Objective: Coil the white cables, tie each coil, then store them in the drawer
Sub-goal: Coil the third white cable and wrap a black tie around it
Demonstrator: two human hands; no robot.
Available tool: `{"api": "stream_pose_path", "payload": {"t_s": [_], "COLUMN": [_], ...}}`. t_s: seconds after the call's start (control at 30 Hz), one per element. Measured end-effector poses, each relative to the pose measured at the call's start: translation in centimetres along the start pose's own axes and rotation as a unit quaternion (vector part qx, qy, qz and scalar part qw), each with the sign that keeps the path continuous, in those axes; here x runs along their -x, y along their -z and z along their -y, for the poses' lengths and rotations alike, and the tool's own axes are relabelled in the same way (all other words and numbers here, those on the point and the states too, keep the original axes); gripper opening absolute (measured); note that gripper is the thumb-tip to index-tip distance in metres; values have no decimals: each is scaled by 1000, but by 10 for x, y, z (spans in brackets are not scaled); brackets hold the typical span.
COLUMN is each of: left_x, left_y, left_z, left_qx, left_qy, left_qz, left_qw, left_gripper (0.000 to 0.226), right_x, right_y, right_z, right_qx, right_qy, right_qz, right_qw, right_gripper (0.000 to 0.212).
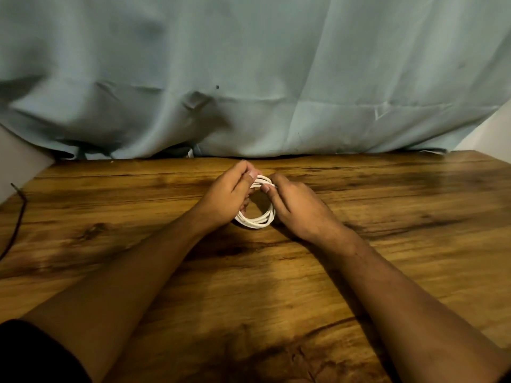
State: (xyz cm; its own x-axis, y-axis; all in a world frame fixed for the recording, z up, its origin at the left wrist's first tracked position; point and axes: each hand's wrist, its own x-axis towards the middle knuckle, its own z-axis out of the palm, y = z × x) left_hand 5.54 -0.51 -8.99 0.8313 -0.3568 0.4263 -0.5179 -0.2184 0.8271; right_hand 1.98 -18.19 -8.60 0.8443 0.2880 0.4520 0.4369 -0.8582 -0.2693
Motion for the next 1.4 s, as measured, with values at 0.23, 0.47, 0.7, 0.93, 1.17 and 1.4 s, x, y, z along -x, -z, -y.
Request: {"api": "stream_pose_path", "payload": {"t_s": [0.23, 0.47, 0.7, 0.93, 1.17, 1.4], "left_x": [-3, 1, 7, 5, 6, 2], "left_y": [2, 6, 17, 6, 13, 14], "left_z": [5, 5, 4, -1, 5, 17], "left_qx": [-9, -103, -328, -504, -434, -172], "left_qy": [8, -46, -143, -77, -65, -39], "left_qz": [11, 16, 14, 28, 65, 9], "left_qw": [1000, 993, 934, 860, 896, 984], "left_gripper": [19, 20, 24, 36, 29, 36], "right_x": [-2, 0, 0, 2, 4, 3], "right_y": [6, 2, 0, 2, 2, 3], "right_z": [10, 4, 0, -5, -6, -3], "right_qx": [140, 57, 60, 72, 53, 74], "right_qy": [29, 9, -18, -43, -26, -10], "right_qz": [-20, 42, 6, 2, 18, 16], "right_qw": [990, 997, 998, 996, 998, 997], "right_gripper": [29, 35, 35, 36, 33, 34]}}
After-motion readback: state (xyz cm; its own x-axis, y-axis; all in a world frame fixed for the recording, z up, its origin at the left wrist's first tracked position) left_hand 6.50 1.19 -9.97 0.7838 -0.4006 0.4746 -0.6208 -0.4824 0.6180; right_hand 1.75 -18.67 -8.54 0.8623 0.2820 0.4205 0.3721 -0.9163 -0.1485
